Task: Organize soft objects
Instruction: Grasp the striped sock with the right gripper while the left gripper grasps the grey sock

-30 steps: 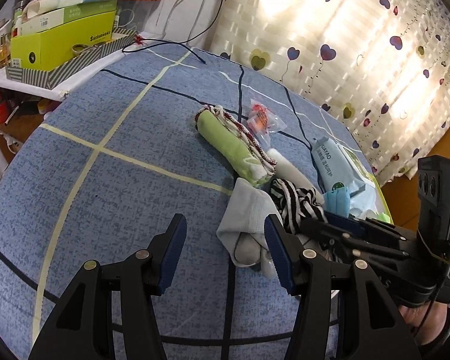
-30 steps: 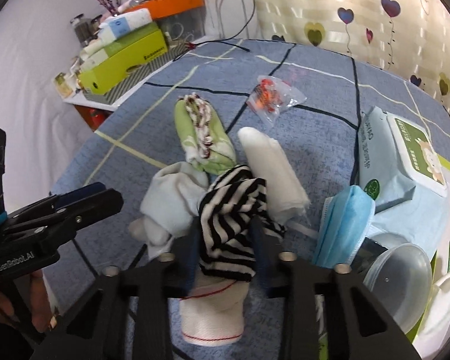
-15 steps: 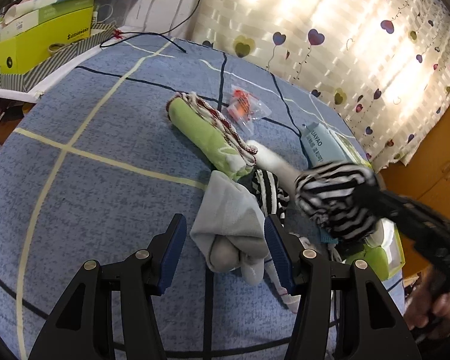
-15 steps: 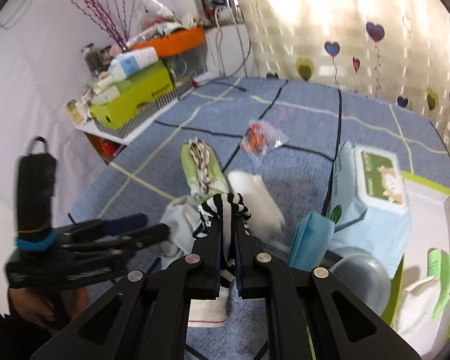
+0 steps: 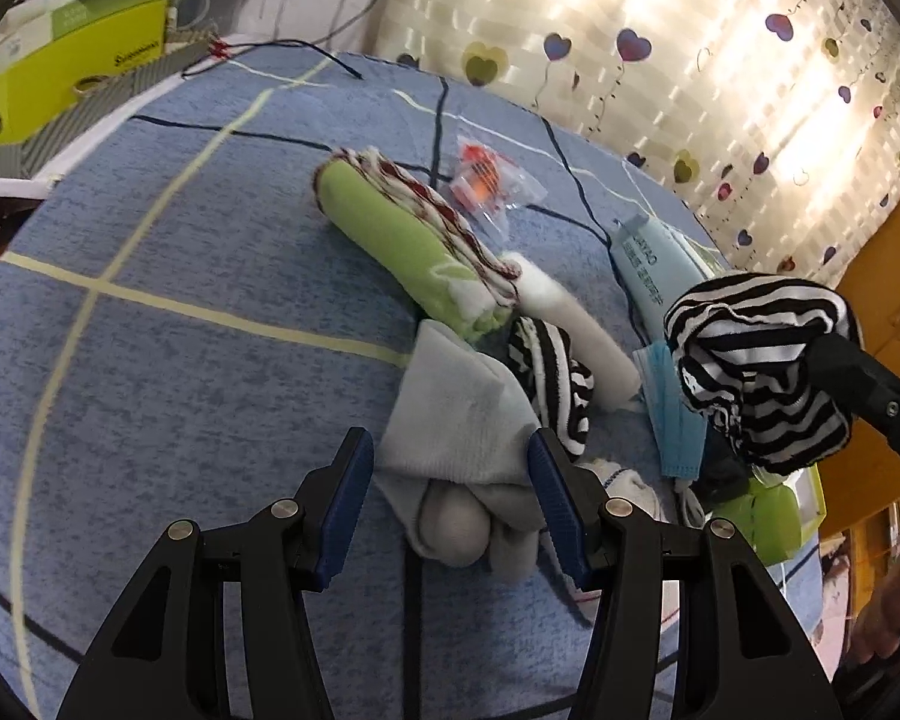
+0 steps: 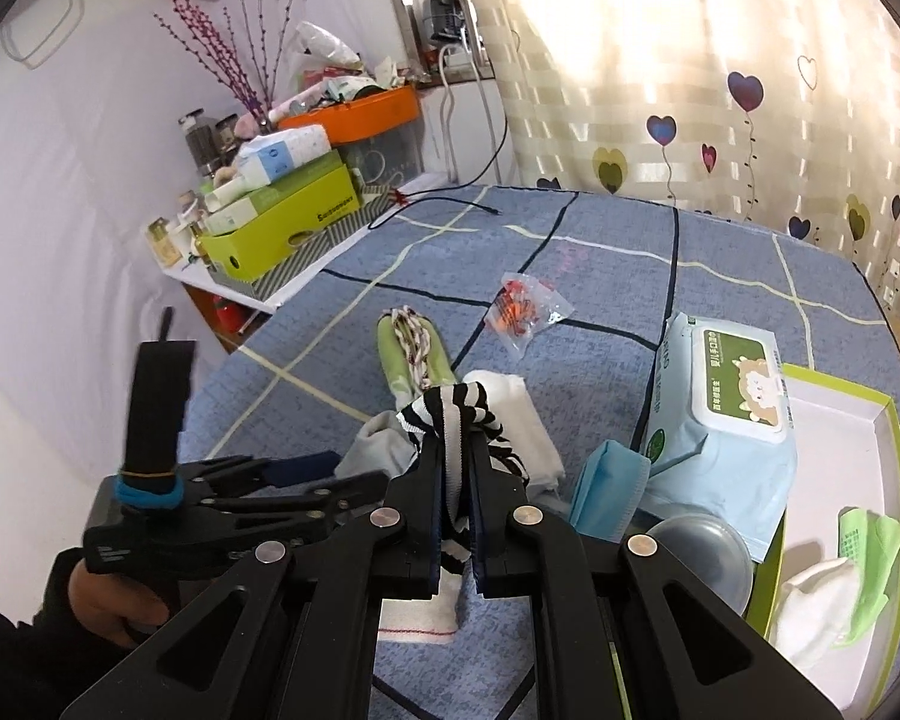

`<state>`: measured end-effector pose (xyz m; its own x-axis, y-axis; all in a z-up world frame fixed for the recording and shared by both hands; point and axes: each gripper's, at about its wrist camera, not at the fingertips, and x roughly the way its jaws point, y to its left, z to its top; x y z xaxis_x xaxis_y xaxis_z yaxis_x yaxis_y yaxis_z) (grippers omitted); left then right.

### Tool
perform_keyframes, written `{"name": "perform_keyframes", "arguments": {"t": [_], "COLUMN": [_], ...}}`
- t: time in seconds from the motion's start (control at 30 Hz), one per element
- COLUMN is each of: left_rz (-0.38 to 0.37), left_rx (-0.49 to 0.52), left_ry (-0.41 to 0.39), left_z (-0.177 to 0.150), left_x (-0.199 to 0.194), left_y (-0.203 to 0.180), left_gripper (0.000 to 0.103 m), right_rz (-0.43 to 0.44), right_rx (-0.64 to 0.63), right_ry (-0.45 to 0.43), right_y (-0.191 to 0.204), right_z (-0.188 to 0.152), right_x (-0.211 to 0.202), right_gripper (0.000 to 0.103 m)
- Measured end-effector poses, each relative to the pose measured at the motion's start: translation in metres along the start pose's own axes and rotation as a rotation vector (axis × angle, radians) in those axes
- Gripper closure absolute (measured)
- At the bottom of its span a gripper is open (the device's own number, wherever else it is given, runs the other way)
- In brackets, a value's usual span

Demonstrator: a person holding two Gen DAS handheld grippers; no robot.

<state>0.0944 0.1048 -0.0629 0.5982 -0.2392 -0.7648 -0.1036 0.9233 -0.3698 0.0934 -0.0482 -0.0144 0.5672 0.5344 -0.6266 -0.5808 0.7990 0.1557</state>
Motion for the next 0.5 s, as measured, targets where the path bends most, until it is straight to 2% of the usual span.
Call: {"name": "perform_keyframes", "arguments": {"t": [0.17, 0.23, 0.33, 0.5], "left_rz": [-0.007, -0.006, -0.003, 0.010], "left_rx": [-0.011, -0.002, 0.000, -0.023], "left_ry": [0.007, 0.001, -0.013, -0.032], "left_z": [0.004, 0.003, 0.001, -0.002], "left_x": [0.007, 0.005, -0.001, -0.012], "left_y": [0.000, -0.002, -0.002, 0.002], "left_gripper": [0.048, 0.060, 0.070, 0.076], "right_rz": [-0.002, -0.003, -0.006, -0.003], "right_rx": [0.004, 0.003, 0.006, 0.010], "right_ry": [-0.004, -0.008, -0.017, -0.036], "right_y": [0.001, 0.000, -0.001, -0.001], "right_z": [-0.001, 0.000, 0.000, -0.001], "right_x": [-0.002, -0.002, -0.005, -0.013], "right_gripper": [0.096, 0.096, 0.096, 0.096]}}
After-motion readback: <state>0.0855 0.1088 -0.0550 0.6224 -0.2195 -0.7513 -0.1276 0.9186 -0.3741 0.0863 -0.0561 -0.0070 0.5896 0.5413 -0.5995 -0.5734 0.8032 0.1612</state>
